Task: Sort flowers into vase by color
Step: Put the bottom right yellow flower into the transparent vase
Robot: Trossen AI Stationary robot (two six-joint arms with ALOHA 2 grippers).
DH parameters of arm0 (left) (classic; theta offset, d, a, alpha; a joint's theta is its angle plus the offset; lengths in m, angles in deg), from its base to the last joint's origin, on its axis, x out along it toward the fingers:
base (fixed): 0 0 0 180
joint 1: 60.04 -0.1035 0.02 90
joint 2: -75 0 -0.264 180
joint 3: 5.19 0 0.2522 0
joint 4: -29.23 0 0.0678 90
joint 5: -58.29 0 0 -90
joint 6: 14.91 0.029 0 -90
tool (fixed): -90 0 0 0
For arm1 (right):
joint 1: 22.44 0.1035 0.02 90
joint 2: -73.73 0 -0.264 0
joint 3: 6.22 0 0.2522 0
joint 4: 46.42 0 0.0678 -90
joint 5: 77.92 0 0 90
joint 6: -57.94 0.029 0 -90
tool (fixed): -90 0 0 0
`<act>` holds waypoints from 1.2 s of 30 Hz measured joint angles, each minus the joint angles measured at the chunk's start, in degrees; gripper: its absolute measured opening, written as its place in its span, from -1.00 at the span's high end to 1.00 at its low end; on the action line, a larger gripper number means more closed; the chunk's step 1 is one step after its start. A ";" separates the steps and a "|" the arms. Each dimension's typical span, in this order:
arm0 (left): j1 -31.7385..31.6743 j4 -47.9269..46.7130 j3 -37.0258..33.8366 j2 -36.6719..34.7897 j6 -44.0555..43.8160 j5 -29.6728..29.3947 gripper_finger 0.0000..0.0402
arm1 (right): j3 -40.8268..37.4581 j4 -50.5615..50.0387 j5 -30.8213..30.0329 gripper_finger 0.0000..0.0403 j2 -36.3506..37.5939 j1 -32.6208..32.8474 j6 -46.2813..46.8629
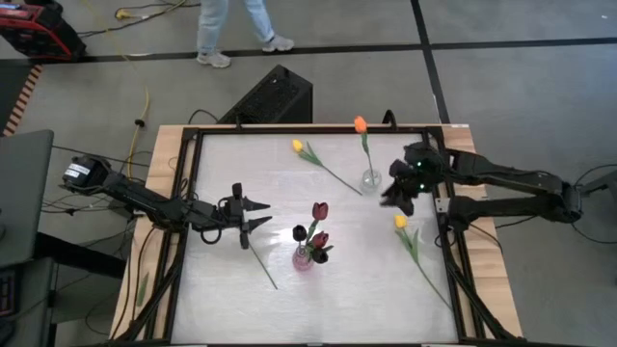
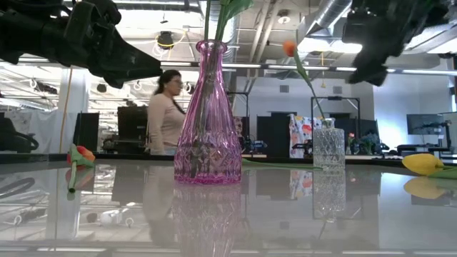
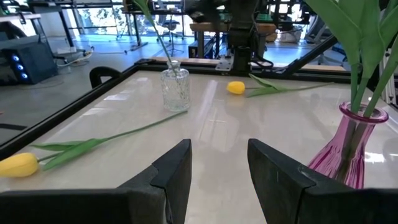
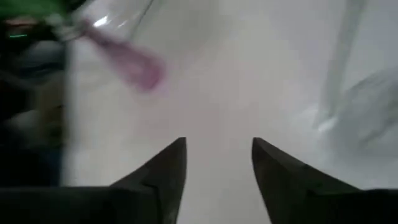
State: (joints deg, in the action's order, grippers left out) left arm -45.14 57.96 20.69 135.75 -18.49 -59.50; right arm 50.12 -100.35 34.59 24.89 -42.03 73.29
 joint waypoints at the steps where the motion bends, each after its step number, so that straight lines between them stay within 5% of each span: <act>1: 0.01 -0.24 0.01 0.00 0.01 -0.02 0.27 | 0.38 -1.64 1.92 -0.09 -0.48 1.32 3.19; 24: 0.00 -2.09 0.02 0.02 1.27 -0.04 0.27 | 1.00 -13.42 -3.53 0.09 -21.76 45.85 54.72; 36: 0.01 -3.04 0.02 0.02 1.38 -0.02 0.27 | 0.97 -19.41 -4.86 0.10 -35.23 49.21 56.86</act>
State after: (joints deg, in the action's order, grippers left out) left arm -45.13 54.92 20.71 135.77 -17.11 -59.52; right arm 51.09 -119.76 29.73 -10.33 7.18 130.15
